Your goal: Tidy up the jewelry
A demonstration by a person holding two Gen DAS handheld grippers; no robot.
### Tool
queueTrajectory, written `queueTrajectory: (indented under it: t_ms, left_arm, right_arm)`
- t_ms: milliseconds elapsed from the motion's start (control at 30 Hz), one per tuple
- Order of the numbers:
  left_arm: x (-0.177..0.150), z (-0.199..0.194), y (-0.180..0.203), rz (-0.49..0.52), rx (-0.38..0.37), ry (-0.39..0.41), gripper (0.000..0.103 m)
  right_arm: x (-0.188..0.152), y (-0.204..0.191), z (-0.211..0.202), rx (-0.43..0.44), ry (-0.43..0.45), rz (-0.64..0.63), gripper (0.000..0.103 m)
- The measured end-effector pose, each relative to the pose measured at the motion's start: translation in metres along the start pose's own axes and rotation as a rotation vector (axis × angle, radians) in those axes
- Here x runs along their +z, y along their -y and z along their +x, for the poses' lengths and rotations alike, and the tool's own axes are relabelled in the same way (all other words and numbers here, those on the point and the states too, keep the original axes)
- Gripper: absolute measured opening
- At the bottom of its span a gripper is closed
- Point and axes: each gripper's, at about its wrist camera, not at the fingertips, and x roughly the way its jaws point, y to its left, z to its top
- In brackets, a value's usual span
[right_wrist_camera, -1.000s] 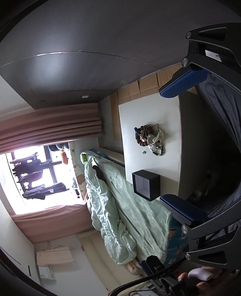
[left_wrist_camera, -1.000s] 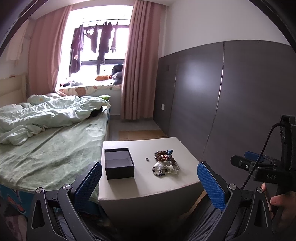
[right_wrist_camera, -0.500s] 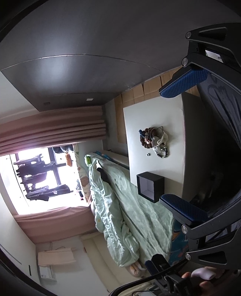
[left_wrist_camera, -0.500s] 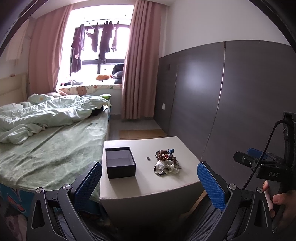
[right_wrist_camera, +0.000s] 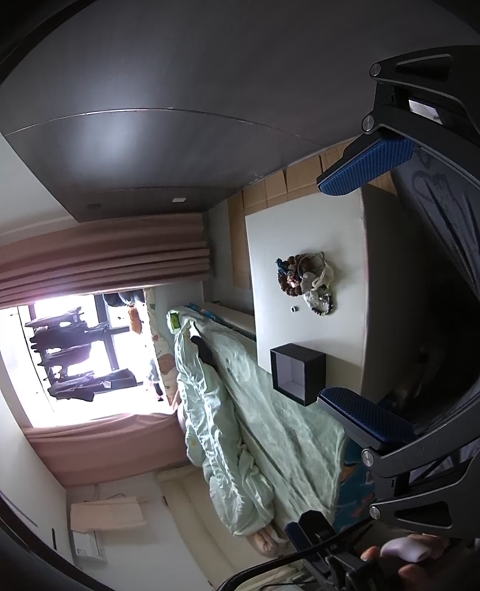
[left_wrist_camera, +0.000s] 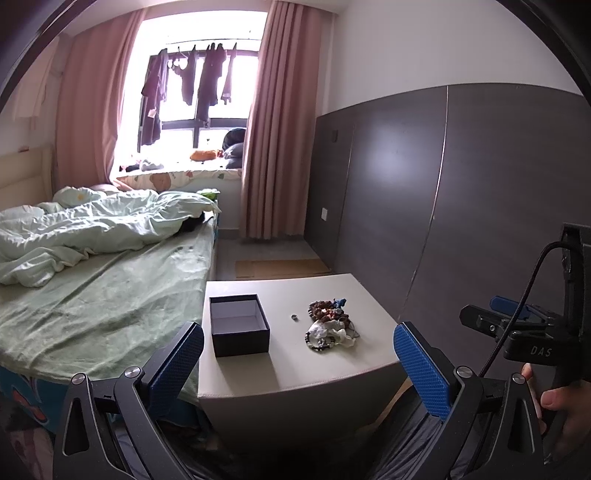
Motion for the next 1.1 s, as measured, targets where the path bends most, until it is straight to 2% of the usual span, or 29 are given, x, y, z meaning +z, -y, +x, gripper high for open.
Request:
queueTrajectory:
  t_ms: [667, 900, 1100]
  left_arm:
    - [0.0, 0.003, 0.002, -0.003, -0.01, 0.0, 0.103]
    - [0.001, 0.017, 0.001, -0.009, 0.008, -0.011, 0.103]
    - [0.005, 0.04, -0.002, -0.011, -0.008, -0.045, 0.103]
  right_arm:
    - [-0.001, 0.0, -0.003, -0.02, 0.004, -0.003, 0.103]
    - [0.004, 0.004, 0.004, -0.014, -0.002, -0.004, 0.103]
    - [0.005, 0.007, 0.02, -0.015, -0.017, -0.022, 0.103]
